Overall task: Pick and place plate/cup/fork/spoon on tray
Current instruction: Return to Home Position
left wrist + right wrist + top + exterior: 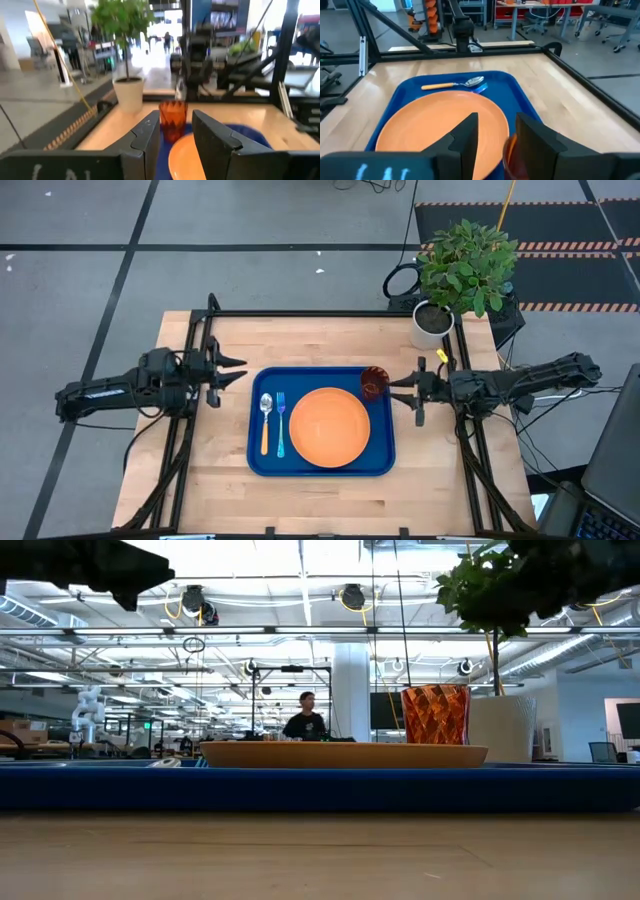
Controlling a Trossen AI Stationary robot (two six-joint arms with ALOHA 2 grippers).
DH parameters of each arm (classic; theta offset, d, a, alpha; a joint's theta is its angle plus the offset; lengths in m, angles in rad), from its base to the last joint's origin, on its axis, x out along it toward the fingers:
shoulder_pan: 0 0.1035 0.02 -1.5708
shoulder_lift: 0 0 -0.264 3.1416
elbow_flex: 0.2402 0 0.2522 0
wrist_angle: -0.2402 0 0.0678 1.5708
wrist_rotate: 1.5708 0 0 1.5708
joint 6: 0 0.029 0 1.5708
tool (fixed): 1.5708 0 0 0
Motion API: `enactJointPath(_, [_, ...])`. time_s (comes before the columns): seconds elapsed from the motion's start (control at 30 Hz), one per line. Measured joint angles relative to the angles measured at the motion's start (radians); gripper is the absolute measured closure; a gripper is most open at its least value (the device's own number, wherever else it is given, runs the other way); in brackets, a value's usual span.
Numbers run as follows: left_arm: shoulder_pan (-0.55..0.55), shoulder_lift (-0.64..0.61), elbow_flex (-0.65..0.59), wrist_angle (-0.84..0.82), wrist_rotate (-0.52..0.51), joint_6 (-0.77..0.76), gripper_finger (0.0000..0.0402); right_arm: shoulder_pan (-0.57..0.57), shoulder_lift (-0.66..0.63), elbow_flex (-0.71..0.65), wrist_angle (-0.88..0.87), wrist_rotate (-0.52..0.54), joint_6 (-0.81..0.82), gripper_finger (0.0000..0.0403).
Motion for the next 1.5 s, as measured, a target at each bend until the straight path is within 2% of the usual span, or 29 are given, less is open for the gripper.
enactJointPath(0.13, [0.0, -0.058, -0.066, 0.083, 0.0, -0.007, 0.0282, 0.004, -0.109, -0.089, 0.002, 0.046, 0.011, 0.0277])
enactJointPath(0.3, [0.001, -0.148, -0.072, -0.002, -0.001, -0.051, 0.0282, 0.005, -0.268, -0.17, -0.025, 0.071, 0.047, 0.0277])
enactJointPath(0.53, [0.001, -0.229, -0.073, -0.103, -0.002, -0.115, 0.0282, 0.005, -0.459, -0.175, -0.194, 0.075, 0.072, 0.0277])
enactJointPath(0.7, [0.001, -0.275, -0.088, -0.137, -0.002, -0.155, 0.0282, 0.005, -0.545, -0.179, -0.335, 0.074, 0.131, 0.0277])
enactJointPath(0.97, [0.001, -0.296, -0.267, 0.136, -0.038, -0.203, 0.0282, 0.005, -0.569, -0.261, -0.312, 0.073, 0.182, 0.0277])
enactJointPath(1.2, [-0.009, -0.297, -0.34, 0.137, -0.049, -0.281, 0.0282, 0.005, -0.568, -0.265, -0.301, 0.054, 0.186, 0.0277])
enactJointPath(1.37, [-0.042, -0.297, -0.34, 0.134, -0.066, -0.3, 0.0282, 0.005, -0.569, -0.266, -0.301, 0.045, 0.204, 0.0277])
enactJointPath(1.5, [-0.09, -0.297, -0.34, 0.132, -0.144, -0.293, 0.0282, 0.005, -0.569, -0.266, -0.3, 0.046, 0.206, 0.0277])
